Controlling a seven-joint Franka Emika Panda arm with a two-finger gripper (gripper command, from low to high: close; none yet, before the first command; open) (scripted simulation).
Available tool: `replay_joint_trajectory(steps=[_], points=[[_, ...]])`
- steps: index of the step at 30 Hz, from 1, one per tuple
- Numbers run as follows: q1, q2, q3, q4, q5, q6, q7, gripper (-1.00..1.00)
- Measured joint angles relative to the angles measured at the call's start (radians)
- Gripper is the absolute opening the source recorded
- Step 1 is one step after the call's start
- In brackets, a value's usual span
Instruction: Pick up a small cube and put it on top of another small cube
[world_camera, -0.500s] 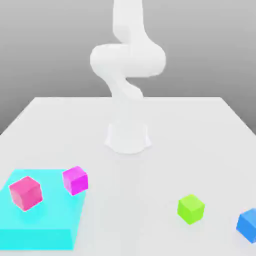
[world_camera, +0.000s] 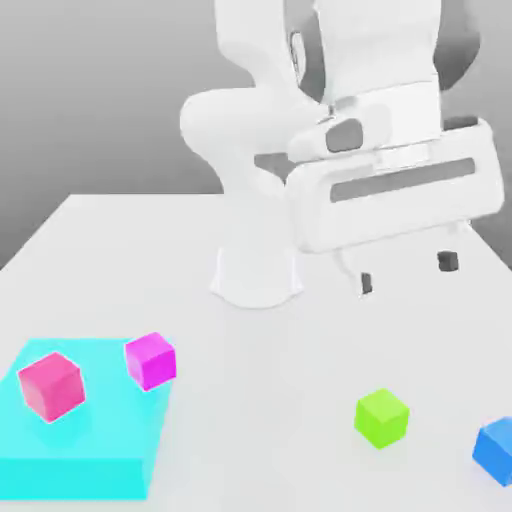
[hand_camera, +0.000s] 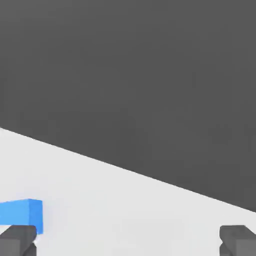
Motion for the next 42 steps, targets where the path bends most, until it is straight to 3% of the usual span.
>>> replay_joint_trajectory(steps=[3,7,13,14,21,27,38,42], points=[[0.034,0.106,0.026,-0.049,-0.036,0.064,0.011,0.00],[0.081,0.243,0.017,-0.110,-0.160,0.151,0.079,0.00],[0.114,0.459,-0.021,-0.087,-0.222,0.321,0.120,0.00],[0.116,0.483,-0.023,-0.083,-0.223,0.340,0.121,-1.00],[0.115,0.483,-0.023,-0.083,-0.229,0.340,0.126,-1.00],[0.102,0.294,-0.001,-0.115,-0.198,0.183,0.097,-1.00],[0.135,0.379,0.150,0.237,-0.250,-0.093,-0.368,-1.00],[0.158,0.496,0.140,0.281,-0.297,-0.022,-0.389,-1.00]])
